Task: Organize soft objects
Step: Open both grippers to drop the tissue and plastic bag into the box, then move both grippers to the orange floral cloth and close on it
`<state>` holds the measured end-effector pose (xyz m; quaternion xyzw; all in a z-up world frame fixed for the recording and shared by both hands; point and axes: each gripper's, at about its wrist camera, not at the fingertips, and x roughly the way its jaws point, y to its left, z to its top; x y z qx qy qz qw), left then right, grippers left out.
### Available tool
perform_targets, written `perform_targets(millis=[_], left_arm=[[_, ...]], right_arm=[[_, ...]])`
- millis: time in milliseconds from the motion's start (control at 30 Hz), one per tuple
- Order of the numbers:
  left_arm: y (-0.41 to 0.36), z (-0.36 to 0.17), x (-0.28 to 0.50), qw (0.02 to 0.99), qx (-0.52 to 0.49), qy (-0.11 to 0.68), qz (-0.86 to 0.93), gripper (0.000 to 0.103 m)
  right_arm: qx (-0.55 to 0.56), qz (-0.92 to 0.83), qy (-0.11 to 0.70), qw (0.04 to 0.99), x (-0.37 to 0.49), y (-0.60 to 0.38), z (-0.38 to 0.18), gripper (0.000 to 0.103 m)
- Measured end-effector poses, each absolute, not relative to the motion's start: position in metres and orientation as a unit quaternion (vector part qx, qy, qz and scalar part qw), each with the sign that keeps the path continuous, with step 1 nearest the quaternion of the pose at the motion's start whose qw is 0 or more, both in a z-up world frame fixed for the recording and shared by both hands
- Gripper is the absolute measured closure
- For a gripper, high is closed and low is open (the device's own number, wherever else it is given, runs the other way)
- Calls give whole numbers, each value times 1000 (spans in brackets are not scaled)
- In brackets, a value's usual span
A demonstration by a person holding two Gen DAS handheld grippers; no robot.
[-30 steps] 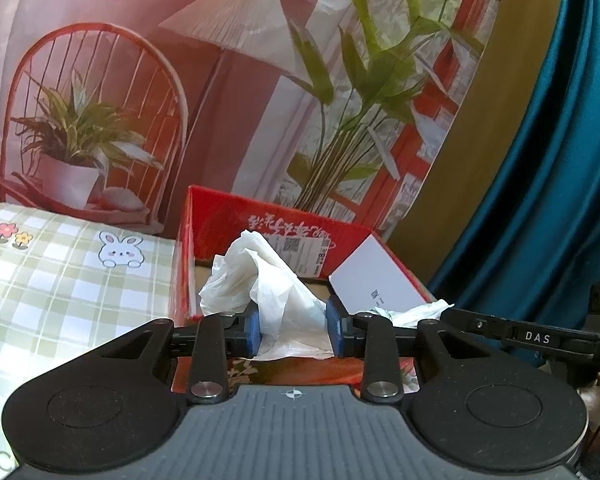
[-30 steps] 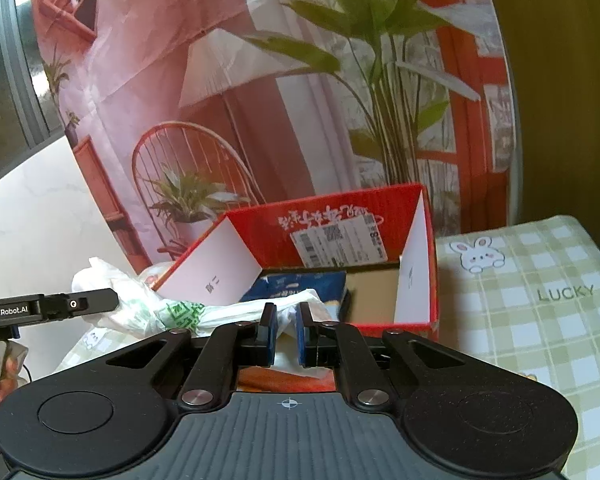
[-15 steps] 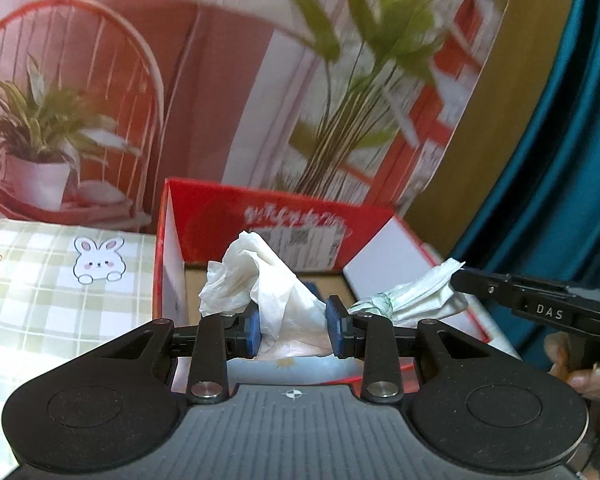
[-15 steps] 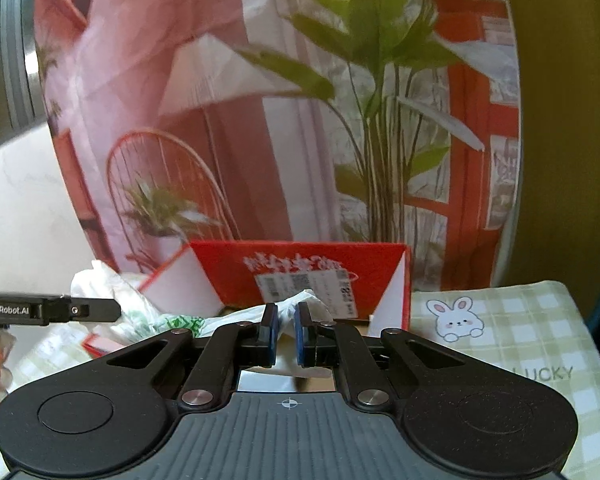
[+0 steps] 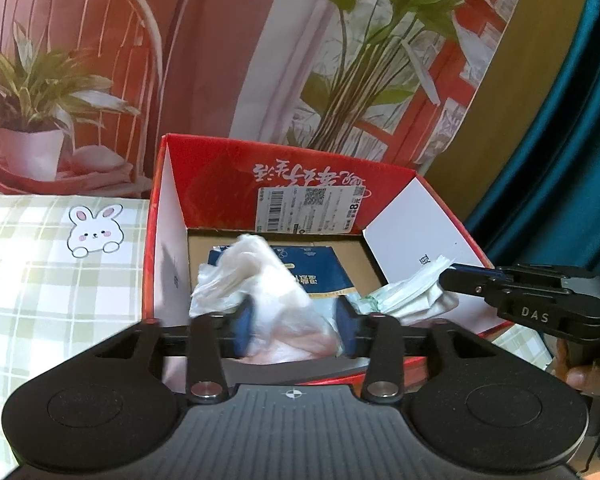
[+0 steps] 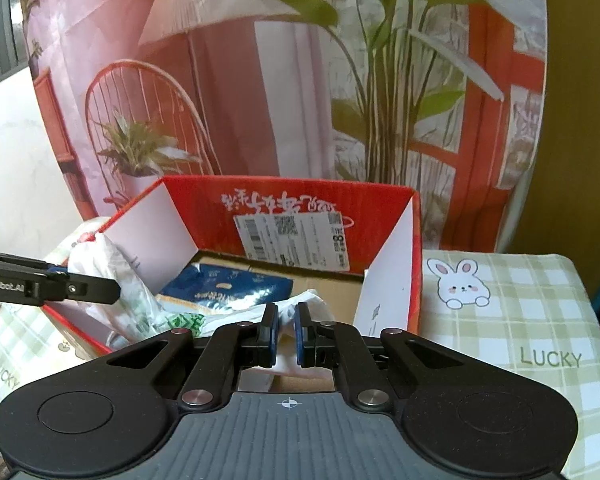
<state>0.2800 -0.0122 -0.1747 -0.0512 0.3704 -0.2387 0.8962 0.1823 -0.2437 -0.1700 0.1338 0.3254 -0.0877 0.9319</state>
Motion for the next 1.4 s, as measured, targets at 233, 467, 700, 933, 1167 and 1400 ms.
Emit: perform_targets(millis=[233, 467, 700, 933, 1167, 1400], left_arm=[[-13, -157, 271, 906, -58, 342, -244, 19], [-13, -142, 252, 917, -48, 324, -228, 7], [-5, -140, 230, 922, -41, 318, -218, 5], [4, -144, 205, 931, -35, 318, -178, 3], [7, -150, 187, 935, -38, 316, -157, 0], [9, -160, 178, 927, -36, 338, -156, 0]], right_arm=[[124, -108, 326, 931, 182, -237, -168, 68], [142, -112, 297, 938, 171, -229, -150, 21], [170, -113, 269, 941, 155, -216, -137, 0], [182, -122, 255, 942, 136, -203, -136, 0], [197, -145, 250, 937, 117, -197, -141, 0], [197, -142, 255, 936, 108, -187, -153, 0]])
